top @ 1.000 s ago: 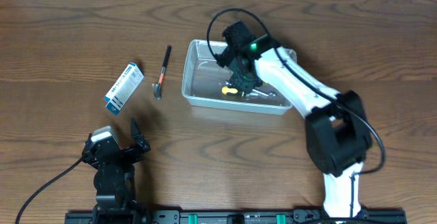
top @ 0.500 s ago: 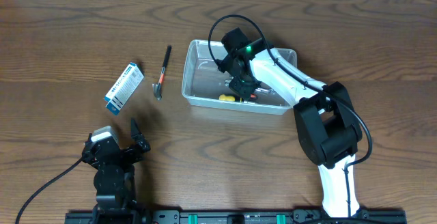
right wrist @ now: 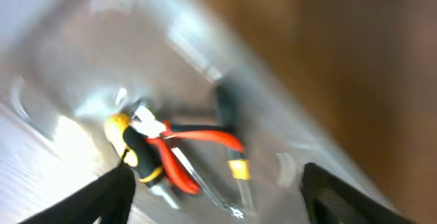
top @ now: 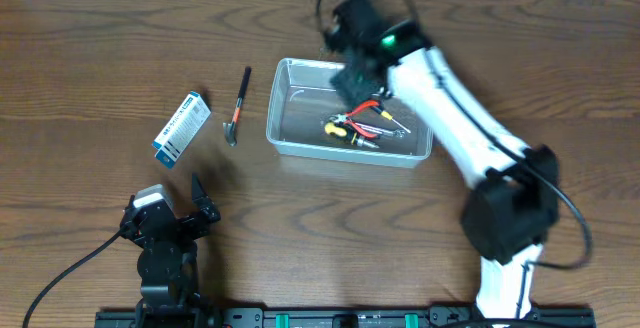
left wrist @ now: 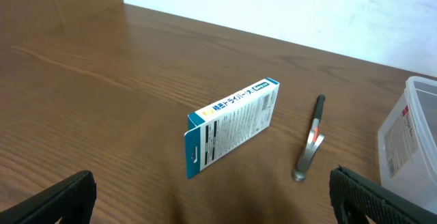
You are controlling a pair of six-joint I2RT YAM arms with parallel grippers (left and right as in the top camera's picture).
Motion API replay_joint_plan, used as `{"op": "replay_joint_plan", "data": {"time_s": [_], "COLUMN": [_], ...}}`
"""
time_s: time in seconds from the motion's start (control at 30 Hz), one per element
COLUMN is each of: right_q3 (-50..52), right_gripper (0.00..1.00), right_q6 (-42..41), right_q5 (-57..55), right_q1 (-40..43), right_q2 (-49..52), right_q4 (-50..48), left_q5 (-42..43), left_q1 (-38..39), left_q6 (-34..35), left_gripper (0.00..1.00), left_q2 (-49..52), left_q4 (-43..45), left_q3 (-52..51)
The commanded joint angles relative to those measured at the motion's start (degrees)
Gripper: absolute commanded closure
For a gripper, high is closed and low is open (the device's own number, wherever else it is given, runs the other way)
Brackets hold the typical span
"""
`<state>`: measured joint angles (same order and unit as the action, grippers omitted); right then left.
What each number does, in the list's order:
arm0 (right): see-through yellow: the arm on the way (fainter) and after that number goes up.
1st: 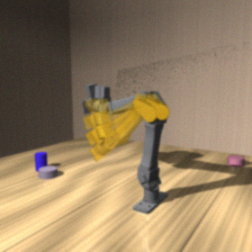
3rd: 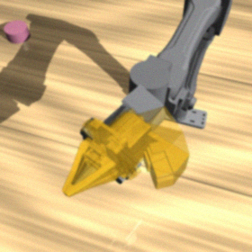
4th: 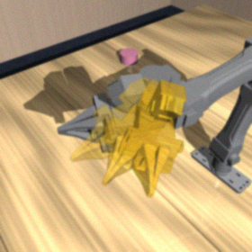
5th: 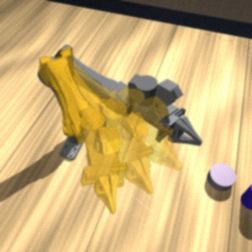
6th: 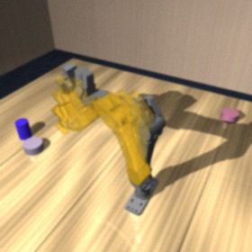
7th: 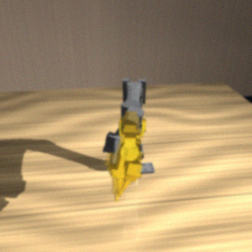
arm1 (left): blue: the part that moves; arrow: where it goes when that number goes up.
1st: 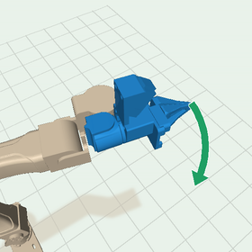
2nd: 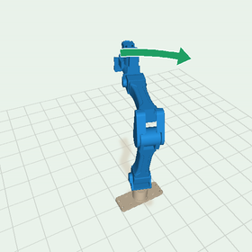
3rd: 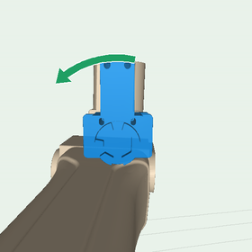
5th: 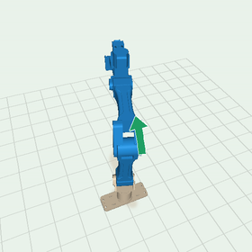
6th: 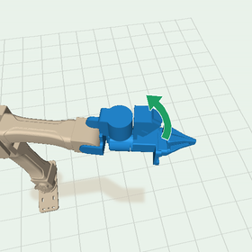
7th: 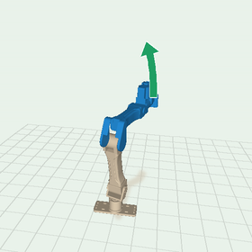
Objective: Pack container
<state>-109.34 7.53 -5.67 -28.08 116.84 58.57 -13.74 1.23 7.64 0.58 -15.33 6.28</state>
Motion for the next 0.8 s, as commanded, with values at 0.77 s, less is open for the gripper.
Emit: {"op": "replay_joint_plan", "data": {"time_s": [0.77], "right_q3": [-4.0], "right_gripper": [0.01], "right_q6": [-7.9], "right_q5": [0.4], "right_q1": [33.9], "right_q2": [-10.1], "right_q4": [10.4], "left_q5": [-0.3], "left_q1": [-0.2], "left_q6": [-0.3], "left_gripper": [0.02], "left_q2": [-0.3], "left_q4": [-0.4], "left_q3": [-1.3]}}
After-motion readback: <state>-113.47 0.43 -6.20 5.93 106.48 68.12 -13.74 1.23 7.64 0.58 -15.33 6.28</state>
